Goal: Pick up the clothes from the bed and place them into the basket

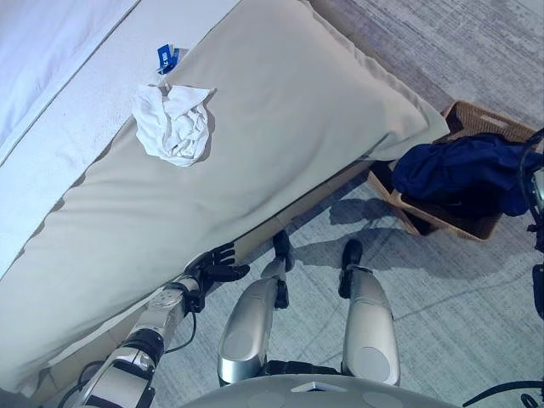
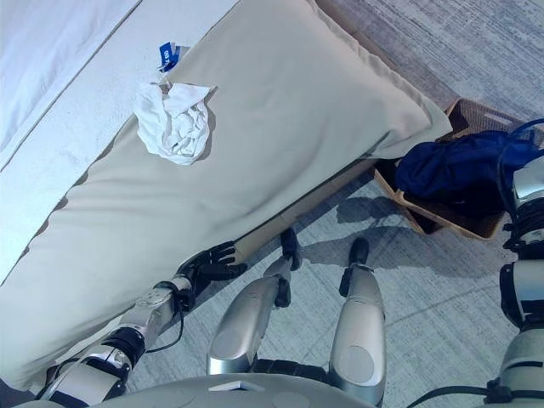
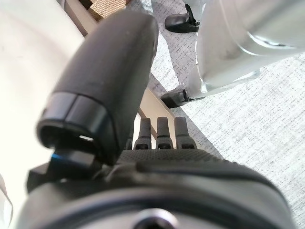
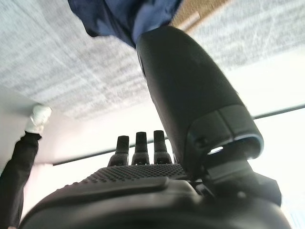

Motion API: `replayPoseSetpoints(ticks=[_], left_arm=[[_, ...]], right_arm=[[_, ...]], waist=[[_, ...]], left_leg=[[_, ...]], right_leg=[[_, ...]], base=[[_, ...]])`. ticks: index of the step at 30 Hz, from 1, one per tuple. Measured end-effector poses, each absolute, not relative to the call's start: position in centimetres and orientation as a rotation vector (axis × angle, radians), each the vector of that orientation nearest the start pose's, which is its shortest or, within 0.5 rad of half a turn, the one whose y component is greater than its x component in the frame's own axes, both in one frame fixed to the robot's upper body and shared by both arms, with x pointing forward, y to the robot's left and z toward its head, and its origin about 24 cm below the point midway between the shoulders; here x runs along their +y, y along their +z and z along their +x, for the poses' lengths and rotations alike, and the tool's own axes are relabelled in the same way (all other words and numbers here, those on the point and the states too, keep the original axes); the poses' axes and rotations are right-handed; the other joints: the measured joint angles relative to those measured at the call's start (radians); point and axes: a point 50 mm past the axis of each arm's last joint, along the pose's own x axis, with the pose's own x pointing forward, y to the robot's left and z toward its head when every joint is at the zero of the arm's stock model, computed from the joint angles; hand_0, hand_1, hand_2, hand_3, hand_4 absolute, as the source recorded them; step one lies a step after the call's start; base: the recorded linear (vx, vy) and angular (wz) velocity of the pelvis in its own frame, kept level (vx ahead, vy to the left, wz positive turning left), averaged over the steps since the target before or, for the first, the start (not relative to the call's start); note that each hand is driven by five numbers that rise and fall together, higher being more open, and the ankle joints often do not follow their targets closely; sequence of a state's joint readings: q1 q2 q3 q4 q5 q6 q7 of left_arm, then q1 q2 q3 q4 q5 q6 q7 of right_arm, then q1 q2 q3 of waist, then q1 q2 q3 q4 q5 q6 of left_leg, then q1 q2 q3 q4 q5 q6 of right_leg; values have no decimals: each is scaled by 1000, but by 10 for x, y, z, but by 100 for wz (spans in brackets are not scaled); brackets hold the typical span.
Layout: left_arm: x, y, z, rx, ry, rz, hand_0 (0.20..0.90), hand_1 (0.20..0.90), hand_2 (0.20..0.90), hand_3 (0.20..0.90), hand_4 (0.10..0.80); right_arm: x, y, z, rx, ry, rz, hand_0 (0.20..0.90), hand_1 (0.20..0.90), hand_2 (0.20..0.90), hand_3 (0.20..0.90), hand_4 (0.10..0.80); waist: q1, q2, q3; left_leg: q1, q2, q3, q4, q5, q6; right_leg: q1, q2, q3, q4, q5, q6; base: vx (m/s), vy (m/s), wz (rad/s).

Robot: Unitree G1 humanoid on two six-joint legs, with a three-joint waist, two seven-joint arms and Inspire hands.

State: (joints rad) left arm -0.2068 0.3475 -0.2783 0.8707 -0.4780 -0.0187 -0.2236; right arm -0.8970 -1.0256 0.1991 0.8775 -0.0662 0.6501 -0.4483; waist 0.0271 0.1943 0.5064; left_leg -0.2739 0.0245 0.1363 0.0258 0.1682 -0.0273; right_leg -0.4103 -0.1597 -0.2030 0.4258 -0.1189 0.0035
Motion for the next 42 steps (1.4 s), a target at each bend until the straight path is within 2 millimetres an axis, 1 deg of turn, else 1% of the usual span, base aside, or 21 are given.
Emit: replayPoseSetpoints(ticks=[3,4,6,7,8,9,10,12,14,16,20,22,25,28,30,31,33,35,37,39,42], left_arm=[[212,-87,230,702,-152,-64,900,900,900,900,800],[211,-89,228,708,-151,-68,900,900,900,900,800],[212,-90,226,713,-146,-73,900,900,900,900,800],[211,-90,226,710,-143,-79,900,900,900,900,800],[211,-90,226,708,-139,-84,900,900,900,900,800],[213,-90,226,704,-127,-96,900,900,900,900,800],[213,-90,226,704,-123,-101,900,900,900,900,800],[216,-91,224,708,-100,-114,900,900,900,900,800],[220,-93,221,719,-86,-119,900,900,900,900,800],[222,-97,216,745,-73,-120,900,900,900,900,800],[238,-109,199,839,-23,-88,900,900,900,900,800],[247,-110,195,862,-2,-71,900,900,900,900,800],[258,-106,194,862,31,-41,900,900,900,900,800],[269,-104,193,864,58,-17,900,900,900,900,800],[272,-103,192,867,67,-13,900,900,900,900,800],[273,-103,192,864,72,-17,900,900,900,900,800],[274,-101,193,851,72,-27,900,900,900,900,800],[273,-101,195,842,68,-39,900,900,900,900,800],[270,-97,199,804,41,-47,900,900,900,900,800],[266,-96,202,774,22,-61,900,900,900,900,800],[264,-93,204,731,12,-87,900,900,900,900,800]], right_arm=[[-426,235,294,415,-1151,-911,900,900,900,900,800],[-423,239,296,383,-1134,-911,900,900,900,900,800],[-414,249,300,297,-1101,-960,900,900,900,900,800],[-412,254,300,272,-1090,-986,900,900,900,900,800],[-406,262,302,222,-1067,-1026,900,900,900,900,800],[-394,277,305,131,-1016,-1071,900,900,900,900,800],[-390,281,307,102,-995,-1085,900,900,900,900,800],[-372,290,315,2,-873,-1140,900,900,900,900,800],[-365,286,320,-16,-777,-1184,900,900,900,900,800],[-355,275,328,-17,-684,-1199,900,900,900,900,800],[-313,231,355,-3,-447,-1227,900,900,900,900,800],[-292,211,364,-1,-344,-1240,900,900,900,900,800],[-267,200,379,-8,-282,-1225,900,900,900,900,800],[-244,201,390,-41,-262,-1229,900,900,900,900,800],[-234,204,397,-48,-275,-1246,900,900,900,900,800],[-231,206,399,-50,-281,-1259,900,900,900,900,800],[-226,221,405,-62,-312,-1270,900,900,900,900,800],[-224,234,409,-68,-341,-1318,900,900,900,900,800],[-228,247,412,-34,-392,-1335,900,900,900,900,800],[-235,247,413,28,-427,-1329,900,900,900,900,800],[-238,235,415,117,-441,-1322,900,900,900,900,800]], waist=[[1,-1,0],[0,-1,1],[-3,-5,1],[-1,-6,1],[-3,-9,0],[-2,-15,0],[0,-19,-2],[23,-52,-9],[50,-84,-27],[85,-114,-44],[155,-180,-81],[201,-200,-92],[266,-203,-93],[334,-205,-91],[354,-205,-88],[369,-205,-82],[397,-203,-42],[408,-203,-18],[432,-203,4],[455,-199,11],[482,-199,12]], left_leg=[[24,11,-2,-17,0,1],[36,12,-1,-19,1,1],[61,27,-2,-23,-7,1],[68,25,-3,-27,-7,1],[77,26,-6,-29,-6,1],[88,26,-12,-31,-11,2],[89,23,-17,-29,-9,1],[110,23,-30,-26,-9,2],[114,19,-50,-11,-13,5],[130,14,-67,-9,-17,6],[130,-2,-129,32,-51,2],[106,-9,-170,49,-59,0],[42,-30,-215,85,-72,4],[-31,-53,-244,114,-69,4],[-68,-68,-265,131,-69,4],[-87,-77,-279,141,-70,4],[-98,-88,-285,151,-73,6],[-126,-98,-297,168,-78,12],[-176,-109,-311,194,-80,15],[-212,-117,-316,208,-80,15],[-255,-121,-324,226,-80,15]], right_leg=[[47,19,-9,-63,31,8],[67,28,-21,-80,55,11],[113,33,-26,-124,59,19],[126,35,-35,-135,61,19],[141,36,-41,-144,64,20],[161,38,-50,-156,61,23],[165,40,-55,-156,69,23],[198,38,-65,-166,68,23],[224,33,-87,-169,65,27],[257,31,-111,-178,60,33],[325,23,-170,-199,38,43],[335,13,-212,-198,31,45],[319,-4,-267,-195,26,44],[271,-25,-298,-174,27,46],[251,-39,-321,-163,26,49],[244,-45,-332,-160,25,48],[235,-58,-336,-142,19,53],[214,-74,-354,-119,13,62],[170,-89,-362,-80,3,69],[137,-107,-378,-48,-8,75],[96,-120,-391,-4,-18,75]], base=[[25,65,-4],[-4,101,-7],[71,117,-2],[160,111,6],[194,162,16],[206,165,16],[126,197,15],[123,188,16],[155,203,33],[142,151,38],[80,108,51],[-12,95,65],[-44,89,58],[-51,90,39],[-25,86,40],[-41,79,33],[-58,69,21],[-31,44,22],[-22,39,24],[-42,43,22],[-49,63,14]])
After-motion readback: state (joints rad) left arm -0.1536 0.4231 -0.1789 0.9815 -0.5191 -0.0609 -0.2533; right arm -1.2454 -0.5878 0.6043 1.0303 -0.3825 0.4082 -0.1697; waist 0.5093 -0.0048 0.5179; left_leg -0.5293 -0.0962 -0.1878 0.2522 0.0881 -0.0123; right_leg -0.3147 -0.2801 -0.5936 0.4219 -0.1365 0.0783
